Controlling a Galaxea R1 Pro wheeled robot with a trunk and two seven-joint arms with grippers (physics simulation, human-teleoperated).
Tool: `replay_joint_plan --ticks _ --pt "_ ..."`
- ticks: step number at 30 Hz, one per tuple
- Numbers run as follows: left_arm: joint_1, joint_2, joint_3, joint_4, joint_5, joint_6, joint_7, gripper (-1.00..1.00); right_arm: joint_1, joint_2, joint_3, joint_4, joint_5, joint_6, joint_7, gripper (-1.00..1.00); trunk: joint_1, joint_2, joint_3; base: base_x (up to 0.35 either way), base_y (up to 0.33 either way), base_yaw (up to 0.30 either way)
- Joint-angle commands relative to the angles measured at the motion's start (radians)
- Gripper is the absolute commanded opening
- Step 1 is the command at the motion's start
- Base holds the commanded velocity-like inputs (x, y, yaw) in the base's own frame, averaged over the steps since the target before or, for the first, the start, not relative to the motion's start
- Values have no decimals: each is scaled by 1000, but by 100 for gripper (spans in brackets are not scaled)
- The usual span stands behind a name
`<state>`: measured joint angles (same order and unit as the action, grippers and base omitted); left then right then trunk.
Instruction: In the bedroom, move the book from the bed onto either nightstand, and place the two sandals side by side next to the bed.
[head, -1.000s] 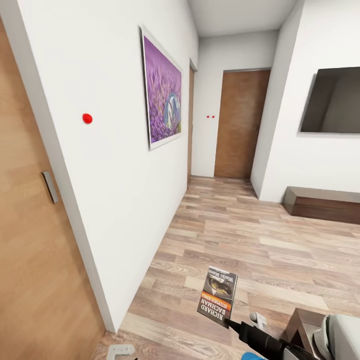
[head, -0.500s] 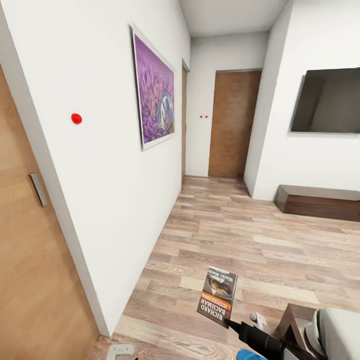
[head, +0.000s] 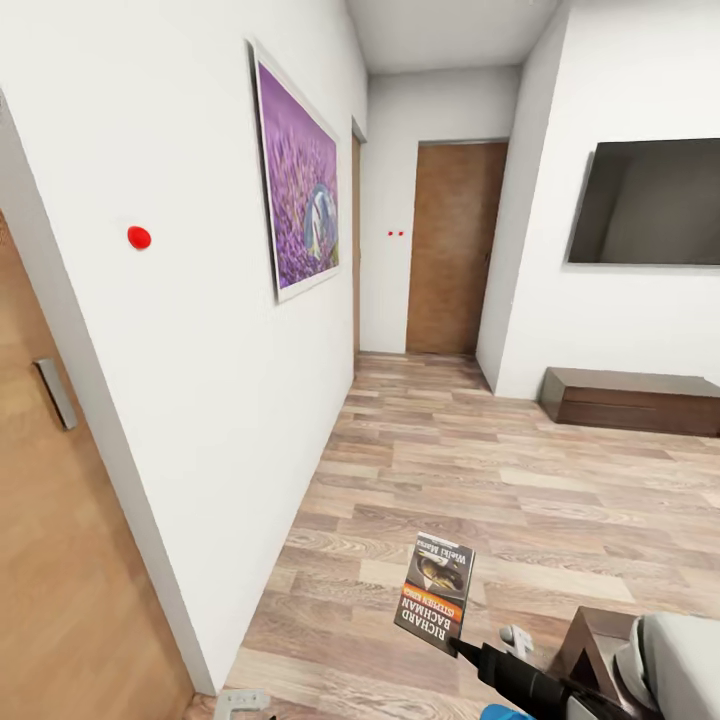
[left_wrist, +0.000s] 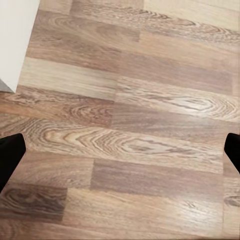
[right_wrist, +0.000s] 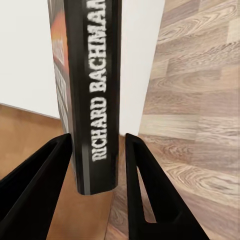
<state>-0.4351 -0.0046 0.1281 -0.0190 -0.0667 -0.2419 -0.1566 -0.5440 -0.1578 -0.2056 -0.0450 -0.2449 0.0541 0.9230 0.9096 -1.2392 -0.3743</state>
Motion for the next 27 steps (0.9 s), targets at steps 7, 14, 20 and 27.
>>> replay_joint_plan --ticks 7,14,20,27 --pt "-1 -1 8 1 -7 -3 -3 100 -1 0 -1 0 -7 6 4 -100 0 -1 -1 144 157 -1" --pt "-1 -2 8 1 -7 -4 -3 100 -1 0 -1 0 -7 6 4 -100 0 -1 -1 179 12 0" --pt "-1 -2 8 1 -7 -4 -3 100 -1 0 -1 0 -7 6 4 -100 0 -1 -1 322 1 0" --pt "-1 -2 8 1 -7 -4 -3 100 -1 0 -1 0 -7 6 4 -100 0 -1 -1 213 0 0"
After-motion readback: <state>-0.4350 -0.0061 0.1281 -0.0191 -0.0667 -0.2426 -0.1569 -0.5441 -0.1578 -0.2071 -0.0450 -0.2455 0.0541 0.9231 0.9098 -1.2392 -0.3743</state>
